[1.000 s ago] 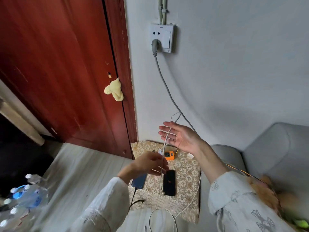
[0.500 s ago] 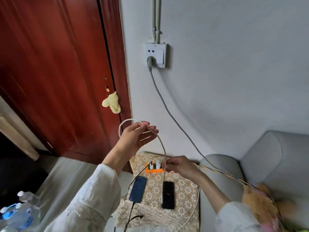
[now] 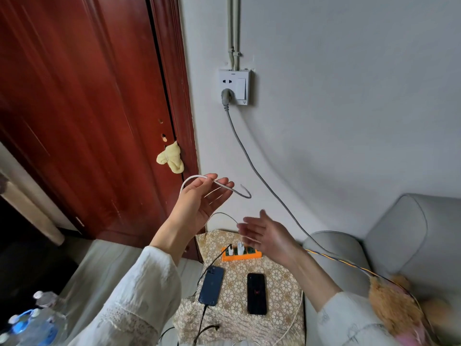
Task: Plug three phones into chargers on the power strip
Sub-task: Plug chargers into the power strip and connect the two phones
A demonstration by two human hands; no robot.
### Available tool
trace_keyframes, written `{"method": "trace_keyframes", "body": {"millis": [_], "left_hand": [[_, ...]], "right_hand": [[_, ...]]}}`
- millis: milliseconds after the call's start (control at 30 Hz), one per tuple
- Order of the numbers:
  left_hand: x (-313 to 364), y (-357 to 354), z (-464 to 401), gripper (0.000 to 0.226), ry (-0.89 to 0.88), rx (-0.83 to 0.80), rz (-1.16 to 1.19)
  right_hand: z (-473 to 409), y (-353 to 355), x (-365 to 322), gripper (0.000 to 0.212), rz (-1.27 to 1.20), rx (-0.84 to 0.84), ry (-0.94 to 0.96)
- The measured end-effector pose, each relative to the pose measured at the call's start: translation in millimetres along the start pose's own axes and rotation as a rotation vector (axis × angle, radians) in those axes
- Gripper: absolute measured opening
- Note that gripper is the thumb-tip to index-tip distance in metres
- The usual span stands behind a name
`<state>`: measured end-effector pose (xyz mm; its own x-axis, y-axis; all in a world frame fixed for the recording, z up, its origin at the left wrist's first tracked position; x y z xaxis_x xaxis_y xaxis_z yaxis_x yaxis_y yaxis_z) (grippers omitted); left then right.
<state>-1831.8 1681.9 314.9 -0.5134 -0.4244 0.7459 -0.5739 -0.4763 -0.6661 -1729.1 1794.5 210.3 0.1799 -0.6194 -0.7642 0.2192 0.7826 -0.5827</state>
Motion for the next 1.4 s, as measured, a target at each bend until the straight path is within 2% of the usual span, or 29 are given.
{"method": "trace_keyframes", "body": {"millis": [33, 100, 233, 333, 433, 500, 533, 600, 700, 767, 833, 900, 1033, 1100, 1300, 1400], "left_hand": [[-1, 0, 2, 0.020, 0.022, -0.009, -0.016], [-8, 2, 6, 0.020, 0.082, -0.009, -0.040], [-22, 18, 17, 0.018, 0.171, 0.071, -0.025], [-31, 36, 26, 0.019, 0.252, 0.131, -0.067], [-33, 67, 39, 0.018, 0.377, 0.280, -0.363], [-30, 80, 45, 0.017, 0.468, 0.336, -0.653], [-27, 81, 44, 0.018, 0.479, 0.332, -0.797], [-17, 71, 35, 0.020, 0.357, 0.301, -0.949], [-5, 32, 19, 0.030, 0.134, 0.137, -1.066], [-11, 9, 11, 0.036, 0.106, -0.010, -1.059], [-15, -4, 8, 0.028, 0.066, -0.083, -1.035], [-19, -5, 8, 0.018, 0.012, -0.053, -0.974], [-36, 28, 22, 0.021, -0.014, 0.134, -0.825], [-55, 58, 33, 0.023, 0.042, 0.202, -0.795], [-141, 144, 62, 0.024, 0.273, 0.301, -0.861], [-199, 193, 72, 0.023, 0.389, 0.332, -0.915]], "right_hand": [[-3, -3, -1, 0.045, -0.209, -0.019, -0.018], [-7, -8, -14, 0.044, -0.412, -0.032, -0.003], [-10, 1, -42, 0.025, -0.536, 0.133, 0.104], [-5, 16, -63, 0.020, -0.444, 0.276, 0.205], [3, 16, -80, 0.019, -0.303, 0.301, 0.329], [6, 7, -84, 0.023, -0.184, 0.294, 0.364], [8, 1, -83, 0.025, -0.118, 0.285, 0.367], [10, -13, -76, 0.030, 0.032, 0.244, 0.358], [11, -34, -56, 0.030, 0.282, 0.151, 0.301], [12, -45, -42, 0.028, 0.484, 0.124, 0.237], [11, -50, -31, 0.027, 0.626, 0.113, 0.196], [10, -52, -21, 0.025, 0.632, 0.094, 0.172], [11, -33, -1, 0.021, 0.675, 0.102, 0.102], [11, -4, 19, 0.023, 0.718, 0.149, -0.001], [5, 117, 103, 0.019, 0.545, 0.409, -0.303], [-12, 177, 155, 0.019, 0.623, 0.479, -0.466]]}}
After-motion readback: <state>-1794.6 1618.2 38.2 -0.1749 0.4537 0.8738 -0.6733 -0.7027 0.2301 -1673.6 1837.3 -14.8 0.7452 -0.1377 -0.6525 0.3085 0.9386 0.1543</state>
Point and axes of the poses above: each hand's wrist, its own z-axis away from the middle knuckle, its own y-axis out of the back of the hand, x = y × z, the point moved 8 cm from there along -z, towards the middle knuckle, and after that the axes turned 13 degrees about -x, right-handed, at the moved point
